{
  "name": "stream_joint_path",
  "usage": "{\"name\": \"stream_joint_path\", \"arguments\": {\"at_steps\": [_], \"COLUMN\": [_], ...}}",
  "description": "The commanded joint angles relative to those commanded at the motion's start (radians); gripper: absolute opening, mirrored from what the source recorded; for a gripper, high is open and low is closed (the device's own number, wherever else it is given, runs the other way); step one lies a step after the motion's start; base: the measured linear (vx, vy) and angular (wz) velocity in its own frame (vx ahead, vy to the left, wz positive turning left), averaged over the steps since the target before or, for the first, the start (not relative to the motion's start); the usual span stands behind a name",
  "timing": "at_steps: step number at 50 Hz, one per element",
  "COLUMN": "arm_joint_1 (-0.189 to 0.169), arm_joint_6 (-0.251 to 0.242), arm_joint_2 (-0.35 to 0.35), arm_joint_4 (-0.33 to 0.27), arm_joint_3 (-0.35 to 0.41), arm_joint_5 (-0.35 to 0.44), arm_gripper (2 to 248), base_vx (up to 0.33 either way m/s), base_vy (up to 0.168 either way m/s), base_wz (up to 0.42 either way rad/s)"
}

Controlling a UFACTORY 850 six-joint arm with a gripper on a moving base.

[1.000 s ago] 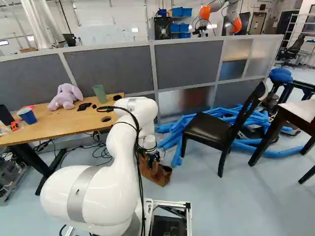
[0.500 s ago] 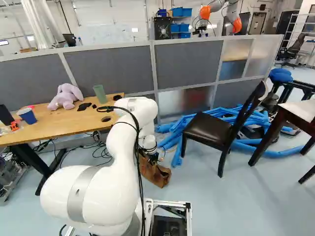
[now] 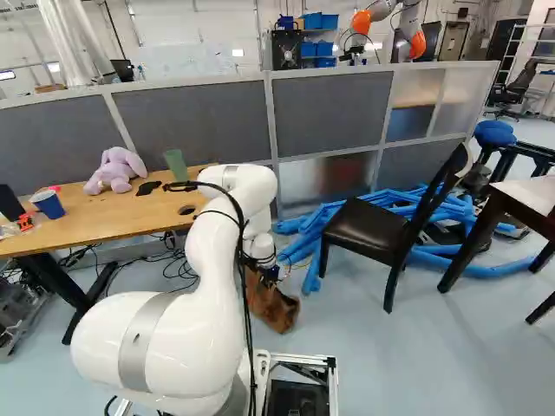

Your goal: Pick up the bag on the ground and place it on the table

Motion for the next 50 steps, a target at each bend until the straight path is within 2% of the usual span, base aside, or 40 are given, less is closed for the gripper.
{"name": "stream_joint_path", "arguments": {"at_steps": [50], "arm_joint_1": [0.000], "arm_joint_6": [0.000], "arm_joint_2": [0.191], "arm_joint_4": [0.000], "arm_joint_3": [0.169], "arm_joint_5": [0.000], "arm_gripper": [18], "base_vx": [0.000], "base_vy": [0.000], "base_wz": [0.000]}}
